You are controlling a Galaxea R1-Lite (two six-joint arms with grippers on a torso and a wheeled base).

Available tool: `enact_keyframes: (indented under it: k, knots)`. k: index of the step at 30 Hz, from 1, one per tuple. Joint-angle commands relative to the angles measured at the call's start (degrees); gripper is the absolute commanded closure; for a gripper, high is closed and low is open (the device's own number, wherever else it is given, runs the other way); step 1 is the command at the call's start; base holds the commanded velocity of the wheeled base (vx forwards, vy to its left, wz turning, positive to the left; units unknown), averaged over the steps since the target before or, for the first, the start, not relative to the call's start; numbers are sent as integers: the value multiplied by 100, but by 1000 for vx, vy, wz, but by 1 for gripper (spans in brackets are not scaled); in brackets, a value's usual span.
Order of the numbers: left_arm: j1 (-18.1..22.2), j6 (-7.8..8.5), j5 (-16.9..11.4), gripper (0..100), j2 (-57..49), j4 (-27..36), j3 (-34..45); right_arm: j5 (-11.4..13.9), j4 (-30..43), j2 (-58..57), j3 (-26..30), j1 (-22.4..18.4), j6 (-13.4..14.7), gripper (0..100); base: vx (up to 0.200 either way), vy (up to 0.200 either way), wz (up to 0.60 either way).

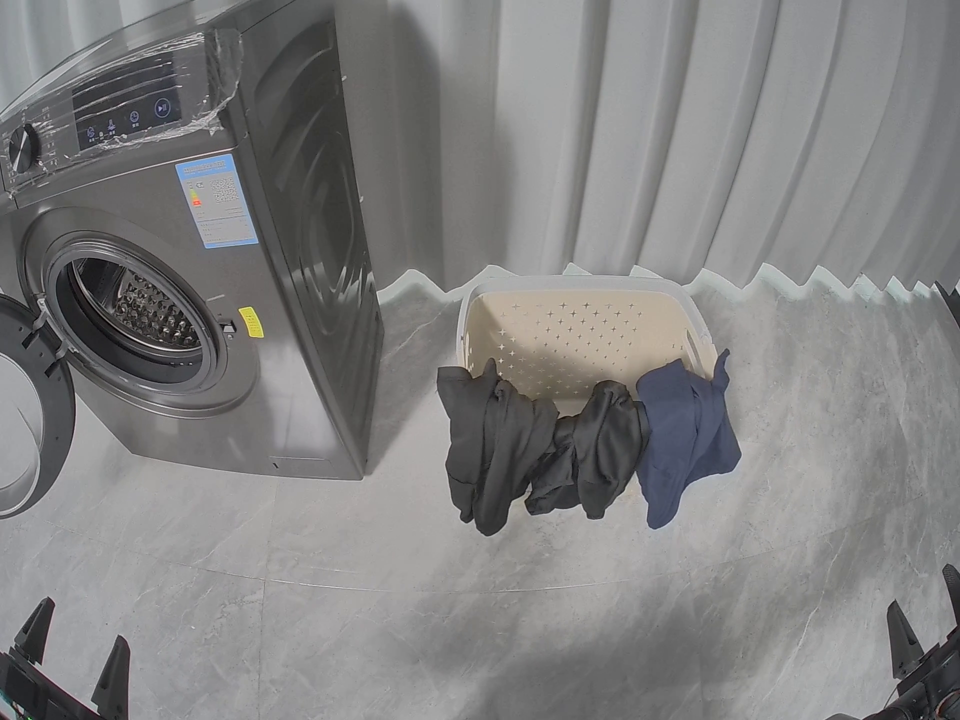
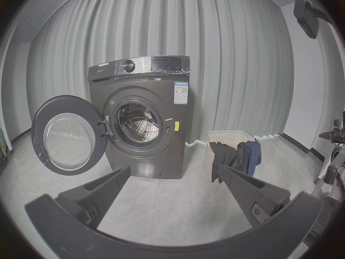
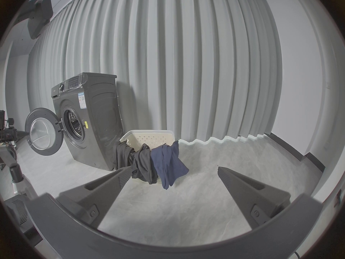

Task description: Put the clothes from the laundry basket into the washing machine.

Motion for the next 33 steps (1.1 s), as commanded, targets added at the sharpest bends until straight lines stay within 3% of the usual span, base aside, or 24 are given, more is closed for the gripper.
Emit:
enact_keyframes:
  k: [1,10,16,25,33]
  knots:
    - [1,5,-4,0,-77,2,101,2,-3,-93,101,-5,-2,0,0,0,0]
    - [1,5,-4,0,-77,2,92,2,-3,-93,101,4,-2,0,0,0,0]
    - [1,-3,4,0,-77,2,101,2,-3,-93,101,-5,-2,0,200,0,0]
    - [1,5,-13,0,-77,2,92,2,-3,-93,101,4,-2,0,0,0,0]
    - [1,5,-4,0,-77,2,92,-7,-3,-93,101,4,-2,0,0,-200,0]
